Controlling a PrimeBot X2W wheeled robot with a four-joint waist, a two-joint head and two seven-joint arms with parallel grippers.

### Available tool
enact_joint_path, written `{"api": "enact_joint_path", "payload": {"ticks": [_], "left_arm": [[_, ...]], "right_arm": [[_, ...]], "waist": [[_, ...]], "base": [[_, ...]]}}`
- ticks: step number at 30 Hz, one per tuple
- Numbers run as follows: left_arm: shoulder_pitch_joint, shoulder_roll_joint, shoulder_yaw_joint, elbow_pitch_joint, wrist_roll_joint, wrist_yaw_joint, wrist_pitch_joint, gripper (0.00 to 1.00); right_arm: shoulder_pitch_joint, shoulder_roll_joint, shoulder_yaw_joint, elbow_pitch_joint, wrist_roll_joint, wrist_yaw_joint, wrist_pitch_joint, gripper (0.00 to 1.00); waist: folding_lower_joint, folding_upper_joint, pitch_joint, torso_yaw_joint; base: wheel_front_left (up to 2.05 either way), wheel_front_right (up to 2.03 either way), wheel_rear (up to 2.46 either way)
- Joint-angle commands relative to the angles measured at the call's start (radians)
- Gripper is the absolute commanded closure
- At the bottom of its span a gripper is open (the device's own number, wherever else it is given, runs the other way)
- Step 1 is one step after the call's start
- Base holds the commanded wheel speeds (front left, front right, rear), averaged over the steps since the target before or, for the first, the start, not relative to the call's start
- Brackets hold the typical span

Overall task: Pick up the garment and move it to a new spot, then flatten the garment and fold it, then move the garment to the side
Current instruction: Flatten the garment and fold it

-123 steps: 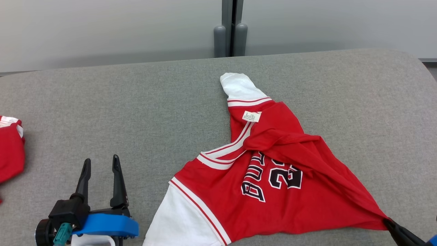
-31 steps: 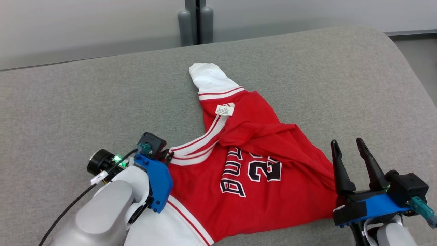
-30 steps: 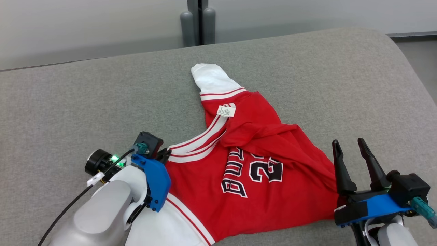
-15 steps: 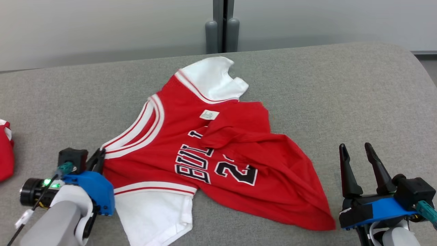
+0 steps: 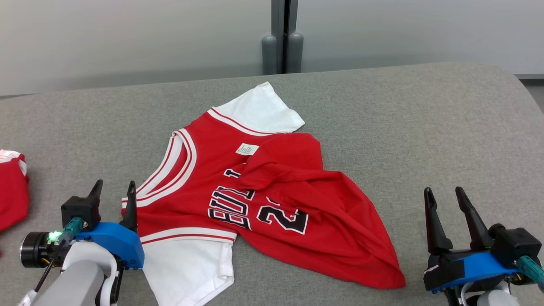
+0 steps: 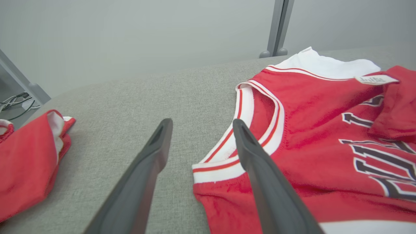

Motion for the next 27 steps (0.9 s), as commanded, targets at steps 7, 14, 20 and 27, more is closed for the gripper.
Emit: {"api": "enact_joint_path", "payload": {"ticks": [7,14,20,27], "left_arm": [[0.117,-0.031,0.142,-0.188,0.115,0.081,-0.017,0.00],[0.288,-0.113,0.355,-0.409,0.284,0.076,-0.016,0.00],[0.401,-0.230,0.533,-0.553,0.417,0.026,-0.016,0.00],[0.475,-0.325,0.649,-0.562,0.516,-0.057,-0.016,0.00]], "right_arm": [[0.023,-0.007,0.002,-0.003,0.008,0.000,-0.003,0.00],[0.027,-0.009,0.009,0.004,0.009,0.000,-0.004,0.00],[0.025,-0.016,0.011,0.013,0.013,0.000,-0.004,0.00],[0.005,-0.023,0.032,0.040,0.005,0.000,-0.004,0.00]], "waist": [[0.0001,-0.0001,-0.022,0.030],[0.0001,-0.0001,-0.032,0.061],[0.0001,-0.0001,-0.027,0.082],[0.0001,-0.0001,-0.026,0.099]], "base": [[0.00,0.00,0.00],[0.00,0.00,0.00],[0.00,0.00,0.00],[0.00,0.00,0.00]]}}
